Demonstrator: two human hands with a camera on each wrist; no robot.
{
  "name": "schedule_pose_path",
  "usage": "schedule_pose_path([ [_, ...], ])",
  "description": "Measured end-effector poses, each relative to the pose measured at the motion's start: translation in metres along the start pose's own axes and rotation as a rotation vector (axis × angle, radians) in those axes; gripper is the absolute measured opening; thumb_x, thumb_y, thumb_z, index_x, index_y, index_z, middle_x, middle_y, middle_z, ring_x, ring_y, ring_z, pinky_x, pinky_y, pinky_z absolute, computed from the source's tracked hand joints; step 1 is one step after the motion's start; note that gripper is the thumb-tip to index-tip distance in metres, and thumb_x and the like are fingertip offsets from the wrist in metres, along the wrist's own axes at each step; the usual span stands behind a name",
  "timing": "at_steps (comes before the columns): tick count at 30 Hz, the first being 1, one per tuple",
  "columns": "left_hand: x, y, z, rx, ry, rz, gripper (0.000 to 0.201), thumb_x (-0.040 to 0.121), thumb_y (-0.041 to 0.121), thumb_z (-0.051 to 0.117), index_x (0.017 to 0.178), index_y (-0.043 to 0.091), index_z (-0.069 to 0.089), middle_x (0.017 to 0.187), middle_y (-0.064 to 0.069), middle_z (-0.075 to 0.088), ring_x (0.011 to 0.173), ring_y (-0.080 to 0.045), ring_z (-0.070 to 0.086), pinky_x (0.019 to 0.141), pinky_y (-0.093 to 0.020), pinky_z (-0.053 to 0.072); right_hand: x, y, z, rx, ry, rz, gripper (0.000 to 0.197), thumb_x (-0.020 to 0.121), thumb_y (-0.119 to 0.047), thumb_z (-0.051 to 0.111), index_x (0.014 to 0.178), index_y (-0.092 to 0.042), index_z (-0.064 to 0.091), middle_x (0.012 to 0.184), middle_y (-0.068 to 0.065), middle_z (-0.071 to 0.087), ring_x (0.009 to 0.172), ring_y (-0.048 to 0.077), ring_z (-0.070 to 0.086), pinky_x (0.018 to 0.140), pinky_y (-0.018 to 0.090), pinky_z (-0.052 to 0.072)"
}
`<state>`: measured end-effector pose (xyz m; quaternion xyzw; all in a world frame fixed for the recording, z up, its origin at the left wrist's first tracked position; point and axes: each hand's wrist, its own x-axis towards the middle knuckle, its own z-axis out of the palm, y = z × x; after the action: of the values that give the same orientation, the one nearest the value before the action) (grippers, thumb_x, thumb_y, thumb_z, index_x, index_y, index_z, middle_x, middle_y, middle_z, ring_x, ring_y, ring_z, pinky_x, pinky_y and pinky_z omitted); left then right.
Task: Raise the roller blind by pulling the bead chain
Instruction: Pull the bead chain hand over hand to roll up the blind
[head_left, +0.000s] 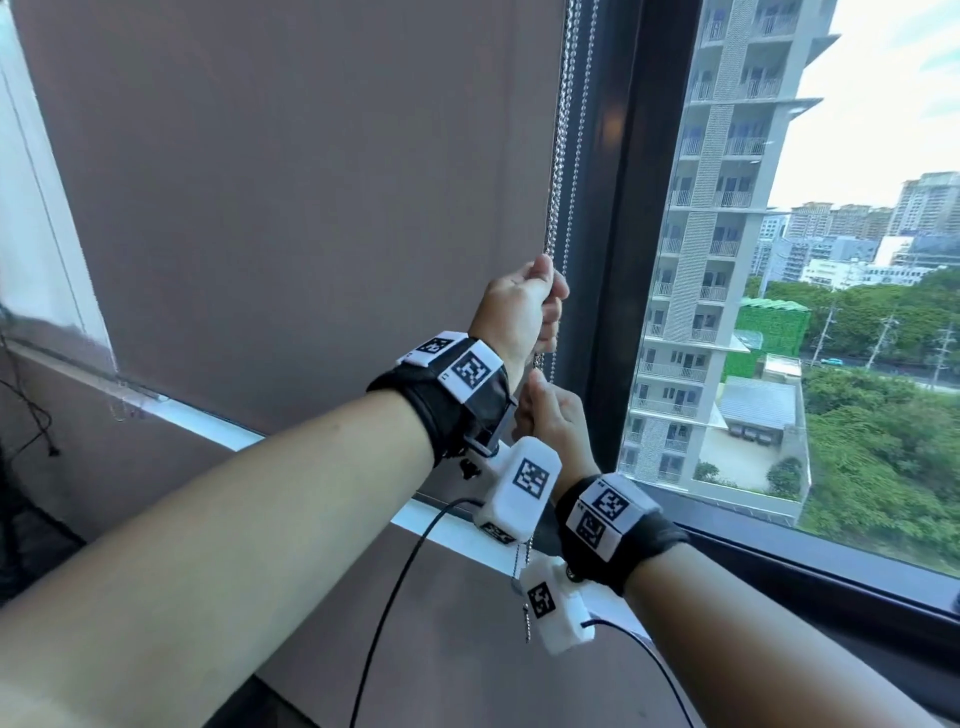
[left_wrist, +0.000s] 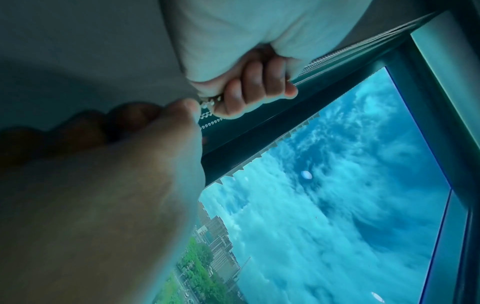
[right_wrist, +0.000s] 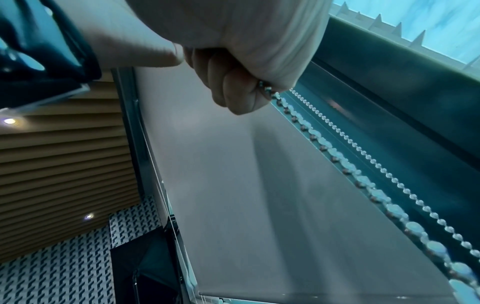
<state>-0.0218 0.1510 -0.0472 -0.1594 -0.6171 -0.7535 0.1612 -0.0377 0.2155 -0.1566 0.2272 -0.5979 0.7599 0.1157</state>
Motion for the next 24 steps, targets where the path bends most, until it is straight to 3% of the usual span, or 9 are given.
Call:
schedule_pose_path([
  [2, -0.001, 0.000, 0.001, 0.006, 0.006, -0.005, 0.040, 0.102, 0.026, 0.034, 0.064, 0.015, 0.043, 0.043, 0.008, 0.028, 0.036, -0.008, 0.019, 0.039, -0.018, 0.013, -0.002, -0.001, -0.001, -0.062, -0.021, -0.033, 0.044, 0.096, -0.033, 0.044, 0.056, -0.018, 0.032, 0.051, -0.003, 0.027, 0.047, 0.011, 0.024, 0.047, 0.028, 0.019],
  [6, -0.002, 0.003, 0.003, 0.002, -0.001, -0.004, 0.040, 0.101, 0.020, 0.033, 0.062, 0.014, 0.040, 0.038, 0.010, 0.026, 0.031, -0.005, 0.018, 0.037, -0.013, 0.012, -0.004, -0.005, -0.003, -0.089, -0.072, -0.048, 0.042, 0.101, -0.030, 0.042, 0.066, -0.007, 0.044, 0.056, 0.002, 0.029, 0.049, 0.010, 0.026, 0.047, 0.023, 0.022],
  [10, -0.002, 0.000, 0.003, 0.011, 0.038, 0.010, 0.040, 0.100, 0.020, 0.036, 0.060, 0.015, 0.041, 0.040, 0.009, 0.027, 0.031, -0.006, 0.017, 0.037, -0.015, 0.011, 0.002, -0.005, -0.004, -0.101, -0.123, 0.013, 0.036, 0.091, -0.038, 0.046, 0.072, -0.007, 0.049, 0.057, 0.002, 0.036, 0.054, 0.016, 0.030, 0.051, 0.030, 0.025],
  [14, -0.002, -0.001, 0.001, -0.017, 0.061, 0.013, 0.039, 0.097, 0.017, 0.038, 0.059, 0.016, 0.041, 0.039, 0.008, 0.026, 0.032, -0.007, 0.015, 0.039, -0.014, 0.009, 0.011, -0.015, -0.009, -0.129, -0.153, -0.010, 0.021, 0.081, -0.017, 0.044, 0.071, -0.001, 0.053, 0.062, 0.005, 0.050, 0.058, 0.017, 0.046, 0.055, 0.030, 0.036],
  [15, -0.003, -0.001, 0.001, -0.028, 0.057, 0.012, 0.039, 0.097, 0.016, 0.038, 0.059, 0.015, 0.041, 0.039, 0.008, 0.025, 0.031, -0.007, 0.015, 0.039, -0.013, 0.009, 0.013, -0.020, -0.009, -0.113, -0.151, -0.025, 0.019, 0.078, -0.013, 0.041, 0.070, -0.005, 0.056, 0.062, 0.000, 0.054, 0.059, 0.013, 0.050, 0.056, 0.027, 0.039],
  [17, -0.005, -0.004, -0.001, -0.045, 0.047, 0.017, 0.038, 0.098, 0.015, 0.038, 0.059, 0.014, 0.041, 0.038, 0.008, 0.024, 0.030, -0.007, 0.015, 0.040, -0.013, 0.010, 0.020, -0.030, -0.008, -0.056, -0.133, -0.072, 0.021, 0.071, -0.006, 0.037, 0.067, -0.013, 0.057, 0.062, -0.003, 0.053, 0.059, 0.010, 0.048, 0.055, 0.024, 0.039],
  [19, -0.007, -0.008, -0.004, -0.038, 0.042, 0.023, 0.038, 0.097, 0.016, 0.037, 0.060, 0.015, 0.041, 0.038, 0.008, 0.024, 0.031, -0.008, 0.015, 0.043, -0.018, 0.010, 0.029, -0.039, -0.007, -0.014, -0.117, -0.124, 0.020, 0.064, 0.000, 0.035, 0.071, -0.007, 0.053, 0.063, 0.002, 0.048, 0.057, 0.010, 0.045, 0.054, 0.024, 0.038],
  [21, -0.009, -0.012, -0.008, -0.002, 0.057, 0.024, 0.039, 0.098, 0.018, 0.038, 0.059, 0.016, 0.042, 0.040, 0.008, 0.025, 0.035, -0.010, 0.019, 0.044, -0.022, 0.015, 0.035, -0.047, -0.006, -0.036, -0.087, -0.162, 0.025, 0.065, 0.003, 0.036, 0.073, -0.007, 0.058, 0.063, 0.001, 0.053, 0.057, 0.012, 0.050, 0.055, 0.027, 0.043],
  [24, -0.012, -0.016, -0.015, 0.013, 0.103, 0.013, 0.042, 0.099, 0.023, 0.041, 0.057, 0.018, 0.044, 0.046, 0.003, 0.028, 0.040, -0.011, 0.025, 0.039, -0.014, 0.017, 0.045, -0.063, -0.003, -0.071, -0.029, -0.197, 0.032, 0.074, 0.004, 0.037, 0.085, -0.004, 0.066, 0.069, 0.003, 0.063, 0.059, 0.010, 0.059, 0.055, 0.025, 0.048],
])
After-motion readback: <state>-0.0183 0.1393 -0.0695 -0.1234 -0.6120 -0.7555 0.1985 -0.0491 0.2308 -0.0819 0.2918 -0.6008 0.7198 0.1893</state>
